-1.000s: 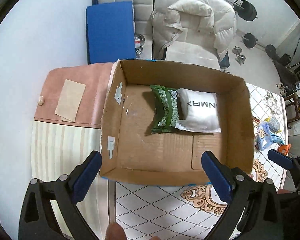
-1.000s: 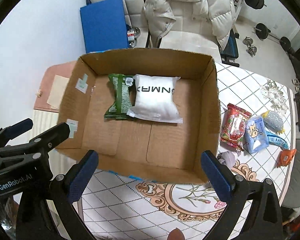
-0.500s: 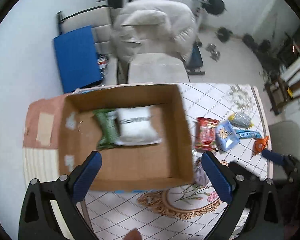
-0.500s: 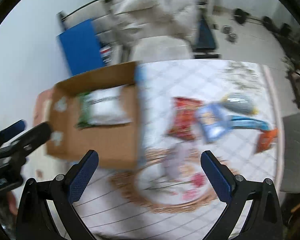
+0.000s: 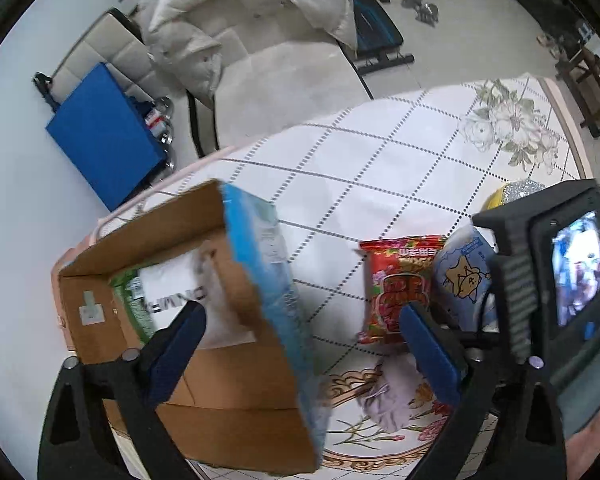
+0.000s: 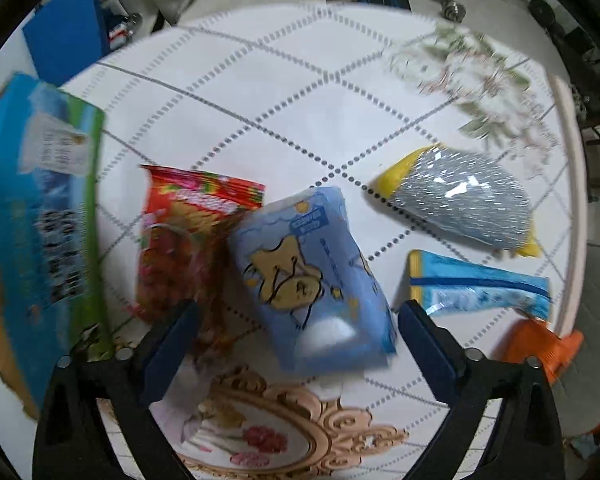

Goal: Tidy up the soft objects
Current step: 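Grasp the red snack bag with the left tool while the right grasps the blue cartoon pouch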

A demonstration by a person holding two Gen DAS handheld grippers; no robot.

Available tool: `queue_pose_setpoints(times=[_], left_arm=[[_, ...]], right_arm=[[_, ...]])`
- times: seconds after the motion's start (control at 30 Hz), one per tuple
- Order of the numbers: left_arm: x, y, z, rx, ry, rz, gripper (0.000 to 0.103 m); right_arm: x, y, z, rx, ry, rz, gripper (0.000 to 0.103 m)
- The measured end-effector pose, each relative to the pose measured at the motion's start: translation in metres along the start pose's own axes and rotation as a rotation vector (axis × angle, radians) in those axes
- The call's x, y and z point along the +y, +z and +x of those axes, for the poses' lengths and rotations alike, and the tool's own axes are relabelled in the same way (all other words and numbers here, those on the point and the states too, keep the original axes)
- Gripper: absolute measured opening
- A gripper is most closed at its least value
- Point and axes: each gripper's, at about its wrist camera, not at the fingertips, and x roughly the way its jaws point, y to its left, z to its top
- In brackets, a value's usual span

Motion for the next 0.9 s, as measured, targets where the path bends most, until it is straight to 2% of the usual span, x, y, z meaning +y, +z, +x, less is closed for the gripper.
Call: queue_pose_setpoints(times=[0.03, 0.1, 0.2, 0.33, 0.43, 0.6, 0.73, 0.8, 0.87, 0.9], left_arm=[[-0.002, 0.003, 0.004, 0.012, -0.009, 0.001, 0.084], [-0.008, 0.009, 0.010, 0.036, -0.030, 0.005, 0.083], [-0.022, 0.017, 0.021, 0.063, -0.071, 0.021, 0.083], [-0.042, 0.024, 0.044, 0.135, -0.144, 0.043, 0.083], [-0.061, 0.028, 0.071, 0.210, -0.166, 0.074, 0.083], [-0.078, 0.027, 0.116, 0.336, -0.179, 0.096, 0.083], [-0.081, 0.020, 0.137, 0.378, -0.184, 0.086, 0.082], [-0.081, 0.017, 0.139, 0.367, -0.175, 0.071, 0.066], [-0.083, 0.012, 0.131, 0.330, -0.163, 0.075, 0.044], [-0.082, 0.010, 0.129, 0.324, -0.172, 0.072, 0.043]], right_arm=[[-0.005, 0.002, 0.007, 0.016, 0.007, 0.015, 0.090], [-0.019, 0.001, 0.017, 0.039, 0.017, 0.057, 0.076], [-0.044, -0.008, 0.019, 0.055, 0.046, 0.135, 0.067], [-0.084, -0.036, 0.020, 0.080, 0.104, 0.257, 0.067], [-0.103, -0.054, 0.024, 0.102, 0.143, 0.304, 0.067], [-0.112, -0.065, 0.032, 0.134, 0.172, 0.311, 0.072], [-0.114, -0.060, 0.039, 0.146, 0.168, 0.317, 0.073], [-0.114, -0.061, 0.042, 0.149, 0.157, 0.322, 0.074], [-0.111, -0.059, 0.043, 0.150, 0.139, 0.327, 0.072], [-0.111, -0.062, 0.043, 0.146, 0.121, 0.333, 0.066]])
